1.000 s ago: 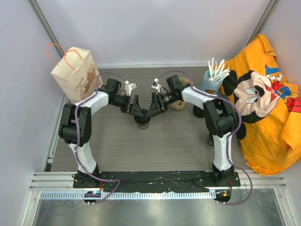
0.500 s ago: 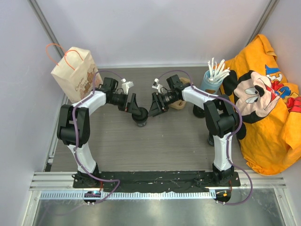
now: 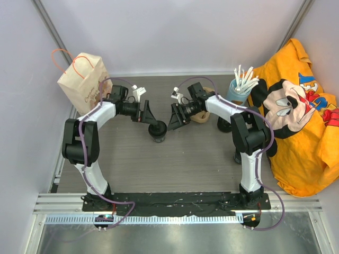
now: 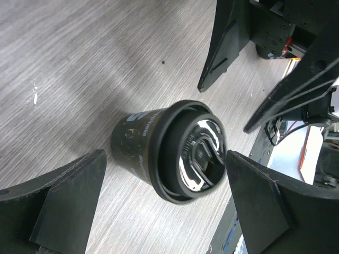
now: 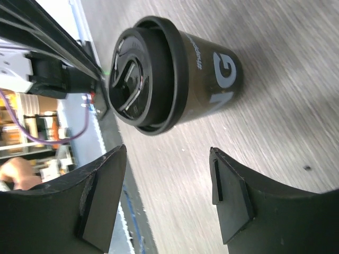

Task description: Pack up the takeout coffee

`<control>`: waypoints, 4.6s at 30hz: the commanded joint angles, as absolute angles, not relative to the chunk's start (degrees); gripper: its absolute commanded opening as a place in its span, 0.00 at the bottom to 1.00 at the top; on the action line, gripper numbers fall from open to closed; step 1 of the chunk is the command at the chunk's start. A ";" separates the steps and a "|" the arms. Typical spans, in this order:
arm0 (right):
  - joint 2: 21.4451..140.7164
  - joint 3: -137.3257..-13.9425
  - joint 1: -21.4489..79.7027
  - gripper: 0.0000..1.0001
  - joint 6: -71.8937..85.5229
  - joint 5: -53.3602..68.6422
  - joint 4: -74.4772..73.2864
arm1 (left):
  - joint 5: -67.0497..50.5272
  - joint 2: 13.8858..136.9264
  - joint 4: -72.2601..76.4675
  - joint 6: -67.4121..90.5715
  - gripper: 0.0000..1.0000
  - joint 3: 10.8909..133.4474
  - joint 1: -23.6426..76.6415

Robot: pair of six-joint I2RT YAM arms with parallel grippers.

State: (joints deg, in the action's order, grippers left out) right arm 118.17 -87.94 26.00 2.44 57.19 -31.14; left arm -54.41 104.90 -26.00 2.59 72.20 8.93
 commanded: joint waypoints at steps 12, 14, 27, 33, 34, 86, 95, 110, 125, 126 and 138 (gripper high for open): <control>100.73 -97.56 25.49 0.82 -19.59 39.29 -47.89 | -43.18 83.95 -41.38 -5.10 1.00 85.68 6.86; 98.27 -98.08 25.66 0.86 -21.35 37.72 -49.04 | -41.84 81.05 -43.41 -6.06 1.00 88.94 6.42; 85.61 -100.72 25.66 1.00 -24.43 33.23 -47.72 | -13.38 66.80 -46.93 -6.68 1.00 95.27 5.01; 84.02 -102.39 27.51 1.00 -30.40 29.36 -51.58 | 1.39 64.34 -46.41 -10.97 1.00 94.13 4.48; 84.02 -102.65 27.86 1.00 -31.02 28.57 -52.11 | 2.28 64.34 -45.62 -11.60 1.00 93.96 4.48; 84.02 -97.91 30.50 1.00 -34.72 26.72 -52.38 | -9.49 98.70 -18.90 -1.32 0.66 103.89 -12.83; 84.99 -98.88 30.50 1.00 -34.28 27.07 -52.73 | -10.37 98.35 -17.14 -0.79 0.36 101.60 -13.01; 85.87 -101.16 30.50 1.00 -34.10 27.69 -53.61 | -19.85 93.08 -20.83 -0.35 0.00 98.27 -12.92; 87.63 -96.87 33.83 1.00 -38.49 27.51 -51.94 | -40.77 79.38 -30.67 2.20 0.00 89.75 -12.48; 87.80 -96.42 34.45 1.00 -39.11 27.07 -51.86 | -41.48 78.76 -31.28 1.94 0.00 89.13 -12.31; 94.65 -93.69 38.85 1.00 -38.50 28.91 -46.07 | -42.19 73.04 -37.35 -4.83 0.00 80.60 -4.84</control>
